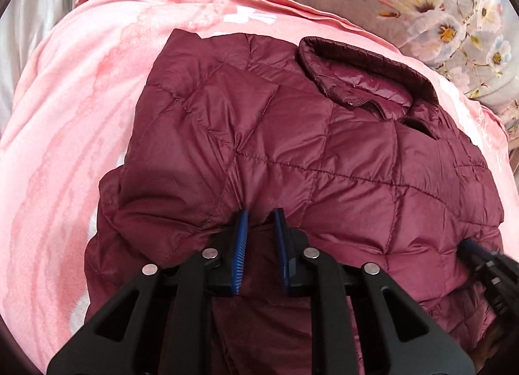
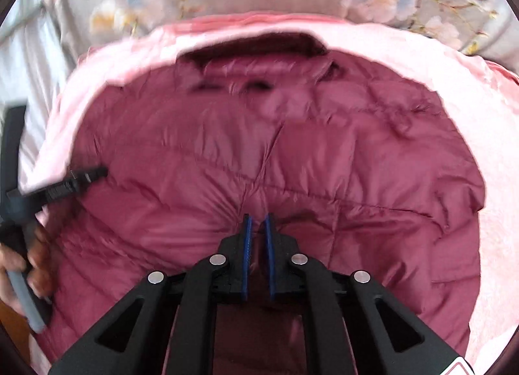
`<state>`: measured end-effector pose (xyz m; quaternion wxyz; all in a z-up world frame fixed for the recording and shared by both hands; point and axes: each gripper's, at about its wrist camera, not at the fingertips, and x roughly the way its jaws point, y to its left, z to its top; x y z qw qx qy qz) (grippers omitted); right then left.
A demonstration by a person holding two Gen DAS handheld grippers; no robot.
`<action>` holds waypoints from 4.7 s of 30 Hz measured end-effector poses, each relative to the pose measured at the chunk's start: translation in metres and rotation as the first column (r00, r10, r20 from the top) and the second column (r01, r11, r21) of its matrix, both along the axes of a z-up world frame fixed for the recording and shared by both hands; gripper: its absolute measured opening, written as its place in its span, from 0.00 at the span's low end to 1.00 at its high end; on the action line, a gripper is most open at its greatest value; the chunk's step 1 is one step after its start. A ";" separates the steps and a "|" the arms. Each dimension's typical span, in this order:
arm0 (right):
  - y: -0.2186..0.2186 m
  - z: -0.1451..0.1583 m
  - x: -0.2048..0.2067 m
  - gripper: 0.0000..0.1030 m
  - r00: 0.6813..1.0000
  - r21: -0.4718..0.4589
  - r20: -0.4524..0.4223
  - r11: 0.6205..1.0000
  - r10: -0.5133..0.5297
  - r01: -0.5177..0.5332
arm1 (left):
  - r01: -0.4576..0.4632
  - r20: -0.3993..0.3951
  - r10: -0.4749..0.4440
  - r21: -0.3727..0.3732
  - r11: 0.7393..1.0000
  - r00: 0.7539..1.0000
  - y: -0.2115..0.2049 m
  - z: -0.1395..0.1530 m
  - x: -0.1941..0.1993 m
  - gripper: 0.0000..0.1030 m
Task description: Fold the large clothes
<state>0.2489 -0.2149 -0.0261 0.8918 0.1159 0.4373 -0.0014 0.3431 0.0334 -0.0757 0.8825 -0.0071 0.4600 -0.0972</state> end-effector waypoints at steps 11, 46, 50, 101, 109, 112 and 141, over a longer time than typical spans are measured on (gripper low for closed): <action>-0.001 -0.024 0.007 0.05 1.000 0.011 -0.018 1.000 -0.019 0.019 | -0.025 0.045 0.026 -0.014 1.000 0.999 -0.002 -0.006 -0.004 0.17; -0.052 0.028 0.007 0.50 0.992 0.155 0.083 0.984 -0.099 0.085 | -0.054 0.068 0.071 -0.217 0.975 0.995 0.020 0.047 -0.002 0.54; -0.069 0.045 0.047 0.54 0.987 0.221 0.110 0.971 -0.121 0.094 | -0.039 0.059 0.061 -0.329 0.944 0.996 0.005 0.075 0.034 0.64; -0.068 0.000 0.087 0.17 0.984 0.124 0.141 0.988 -0.108 0.090 | 0.070 0.098 -0.057 -0.141 0.987 0.994 -0.052 0.015 0.073 0.12; -0.044 0.015 0.119 0.08 0.992 0.100 0.120 0.995 -0.040 0.028 | 0.044 0.141 -0.010 -0.242 0.969 0.990 -0.056 0.077 0.097 0.11; -0.040 0.000 0.130 0.04 0.996 0.062 0.066 0.996 -0.060 0.056 | 0.000 0.055 0.013 -0.232 0.973 0.998 -0.070 0.055 0.119 0.11; -0.075 0.017 0.135 0.25 0.986 0.280 0.133 0.958 -0.096 0.056 | -0.037 0.032 0.050 -0.327 0.944 0.998 -0.042 0.026 0.114 0.24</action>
